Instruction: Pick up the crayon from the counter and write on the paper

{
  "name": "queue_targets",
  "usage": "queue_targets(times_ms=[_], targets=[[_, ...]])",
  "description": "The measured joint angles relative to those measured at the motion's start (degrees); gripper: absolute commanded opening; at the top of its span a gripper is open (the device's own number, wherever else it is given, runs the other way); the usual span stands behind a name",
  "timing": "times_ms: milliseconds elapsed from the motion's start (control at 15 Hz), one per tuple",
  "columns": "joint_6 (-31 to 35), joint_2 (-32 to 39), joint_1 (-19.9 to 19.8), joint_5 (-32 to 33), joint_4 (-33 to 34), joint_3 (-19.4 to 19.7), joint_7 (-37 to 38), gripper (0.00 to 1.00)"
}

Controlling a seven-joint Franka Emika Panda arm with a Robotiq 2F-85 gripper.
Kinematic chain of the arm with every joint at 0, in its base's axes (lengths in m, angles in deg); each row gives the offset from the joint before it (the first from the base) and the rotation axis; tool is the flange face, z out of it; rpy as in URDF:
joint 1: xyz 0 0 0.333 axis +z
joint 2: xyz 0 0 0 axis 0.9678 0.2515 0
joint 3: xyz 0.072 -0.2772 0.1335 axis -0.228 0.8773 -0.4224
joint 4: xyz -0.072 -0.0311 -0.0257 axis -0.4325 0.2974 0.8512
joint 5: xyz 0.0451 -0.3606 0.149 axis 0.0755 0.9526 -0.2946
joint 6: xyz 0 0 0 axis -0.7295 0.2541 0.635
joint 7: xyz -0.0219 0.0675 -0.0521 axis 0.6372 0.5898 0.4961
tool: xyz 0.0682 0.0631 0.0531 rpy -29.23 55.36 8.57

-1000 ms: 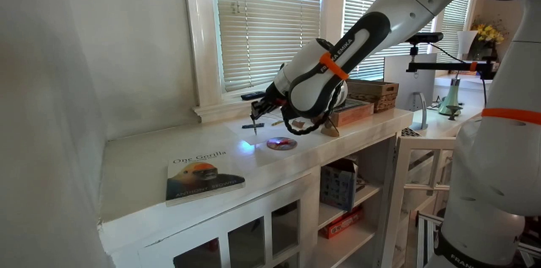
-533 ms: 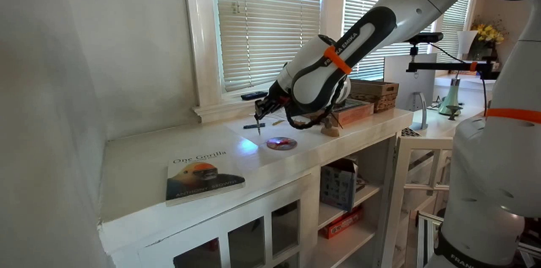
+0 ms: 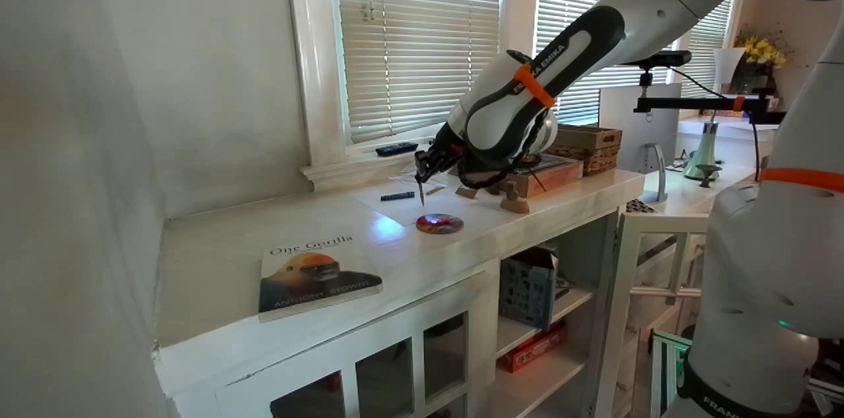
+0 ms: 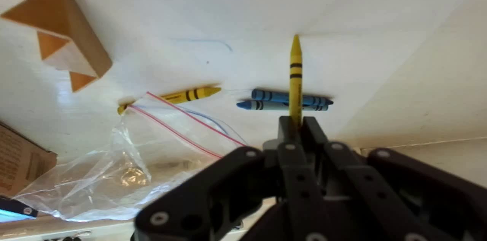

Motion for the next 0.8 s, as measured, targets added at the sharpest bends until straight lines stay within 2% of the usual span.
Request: queue_targets(times_ms=[333, 600, 800], targets=[[0.17, 0.08, -1.74, 0.00, 0.01, 0.52, 0.00, 0.02], [2.01, 0.75, 0.00, -0.28, 0.02, 1.54, -0.03, 0.02], [5.95, 2.22, 2.20, -0.29, 0.02, 2.28, -0.06, 0.02]])
